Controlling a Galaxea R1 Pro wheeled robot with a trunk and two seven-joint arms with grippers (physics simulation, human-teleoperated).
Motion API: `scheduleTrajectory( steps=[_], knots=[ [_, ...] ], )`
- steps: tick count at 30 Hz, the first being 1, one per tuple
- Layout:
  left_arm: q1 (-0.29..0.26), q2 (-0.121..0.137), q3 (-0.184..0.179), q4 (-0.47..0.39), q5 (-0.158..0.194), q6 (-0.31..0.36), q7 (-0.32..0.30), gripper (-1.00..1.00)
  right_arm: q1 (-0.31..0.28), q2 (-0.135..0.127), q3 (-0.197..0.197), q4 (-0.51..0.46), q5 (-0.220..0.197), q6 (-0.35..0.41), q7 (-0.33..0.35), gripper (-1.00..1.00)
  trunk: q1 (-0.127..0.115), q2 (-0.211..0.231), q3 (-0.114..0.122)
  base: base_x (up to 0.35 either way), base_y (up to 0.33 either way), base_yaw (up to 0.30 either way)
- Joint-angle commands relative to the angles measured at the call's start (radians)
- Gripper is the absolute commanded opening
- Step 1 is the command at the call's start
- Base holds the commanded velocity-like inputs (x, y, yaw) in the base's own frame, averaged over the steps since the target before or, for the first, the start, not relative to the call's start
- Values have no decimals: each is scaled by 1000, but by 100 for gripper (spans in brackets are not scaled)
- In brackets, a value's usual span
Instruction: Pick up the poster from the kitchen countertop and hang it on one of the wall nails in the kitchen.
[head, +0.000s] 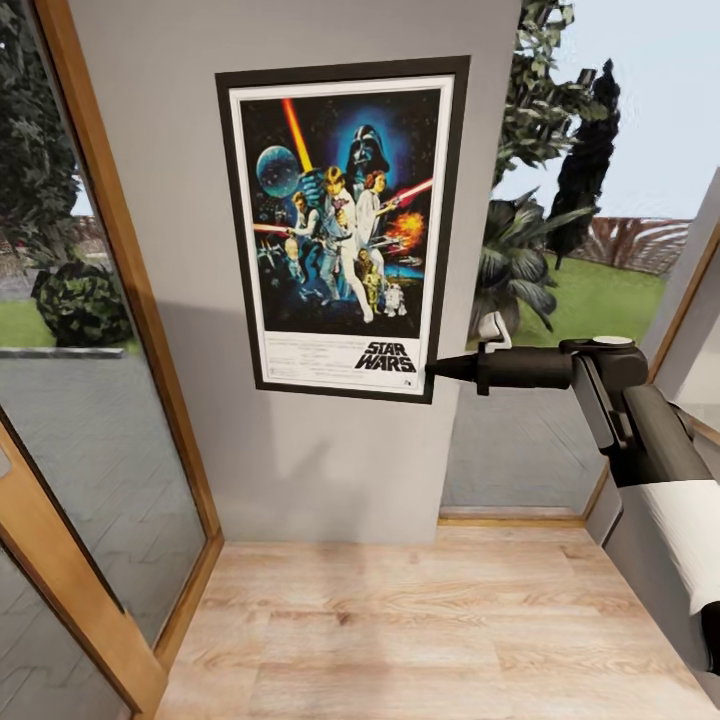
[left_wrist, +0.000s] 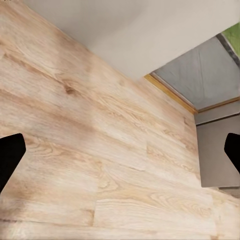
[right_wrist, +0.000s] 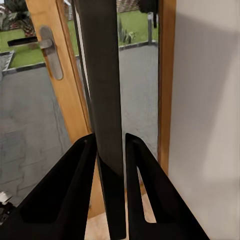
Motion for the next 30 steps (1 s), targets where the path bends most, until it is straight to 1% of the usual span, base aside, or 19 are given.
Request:
scheduleTrajectory(
  steps=[1, 7, 30],
  knots=[
    [-1, 0, 8, 1, -8, -6, -3, 100, -1, -1, 2, 0, -7, 9, 0, -100, 1, -2, -2, 142, 5, 0],
    [-1, 1, 8, 1, -8, -6, -2, 100, -1, -1, 2, 0, -7, 8, 2, -100, 1, -2, -2, 261, 2, 0],
    [-1, 1, 8, 0, -7, -4, -2, 100, -2, -1, 1, -1, -7, 8, 2, -100, 1, -2, -2, 334, 0, 0]
  ],
)
